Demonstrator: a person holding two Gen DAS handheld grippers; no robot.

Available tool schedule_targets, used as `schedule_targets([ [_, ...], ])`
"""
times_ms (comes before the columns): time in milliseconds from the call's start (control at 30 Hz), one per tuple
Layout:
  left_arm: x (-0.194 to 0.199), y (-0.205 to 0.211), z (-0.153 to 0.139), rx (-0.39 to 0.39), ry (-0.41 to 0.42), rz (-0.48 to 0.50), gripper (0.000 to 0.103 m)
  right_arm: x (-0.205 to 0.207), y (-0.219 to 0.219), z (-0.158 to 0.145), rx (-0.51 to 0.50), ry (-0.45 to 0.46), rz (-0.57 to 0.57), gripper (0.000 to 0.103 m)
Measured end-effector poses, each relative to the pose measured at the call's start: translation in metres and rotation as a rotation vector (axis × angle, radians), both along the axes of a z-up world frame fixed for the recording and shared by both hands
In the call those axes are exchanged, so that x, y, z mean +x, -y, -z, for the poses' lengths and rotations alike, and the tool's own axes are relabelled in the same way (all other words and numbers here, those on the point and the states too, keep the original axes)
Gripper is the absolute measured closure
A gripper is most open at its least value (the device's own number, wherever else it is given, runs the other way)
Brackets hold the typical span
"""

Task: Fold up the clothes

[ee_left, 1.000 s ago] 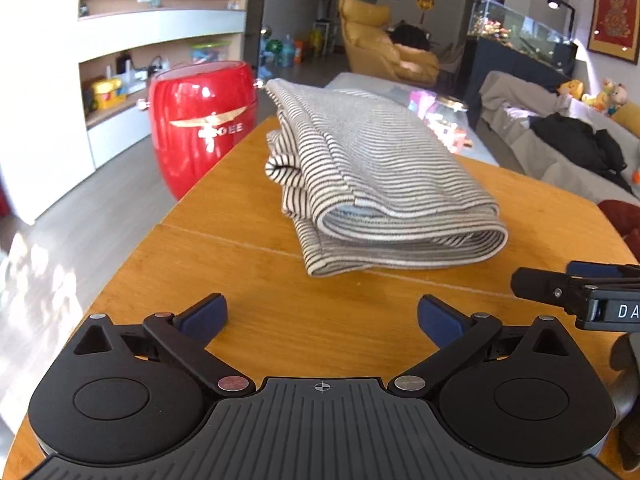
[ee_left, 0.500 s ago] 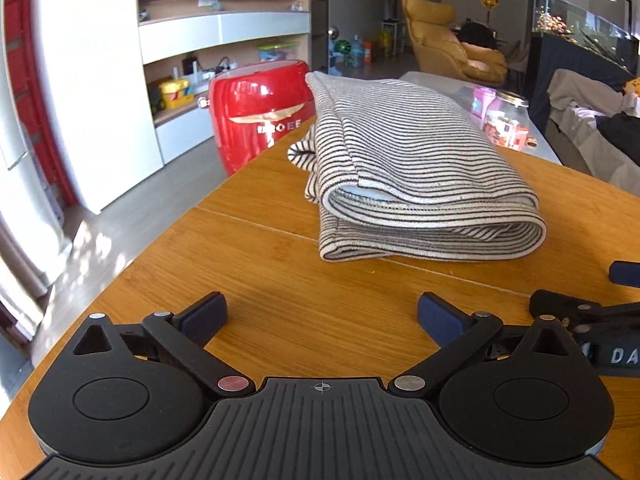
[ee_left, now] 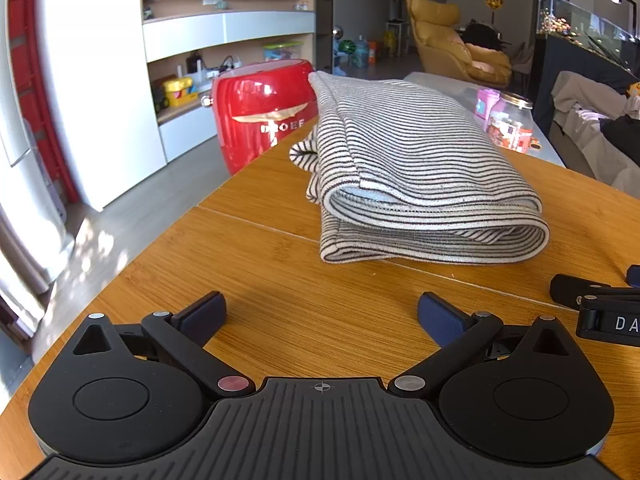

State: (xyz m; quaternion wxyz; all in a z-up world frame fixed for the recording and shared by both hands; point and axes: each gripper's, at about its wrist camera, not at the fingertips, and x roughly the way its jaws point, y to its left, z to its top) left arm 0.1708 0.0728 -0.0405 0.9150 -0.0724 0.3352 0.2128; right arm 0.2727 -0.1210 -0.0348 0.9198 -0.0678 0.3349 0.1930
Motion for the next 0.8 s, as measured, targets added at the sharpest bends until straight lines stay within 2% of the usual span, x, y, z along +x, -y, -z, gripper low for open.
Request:
schedule_targets([
  [800,0.0008,-0.0012,-0.0004,-0.002,0.000,0.000,0.000,0.0005,-0.0007,0.0005,0.000,0.000,0.000,0.000],
])
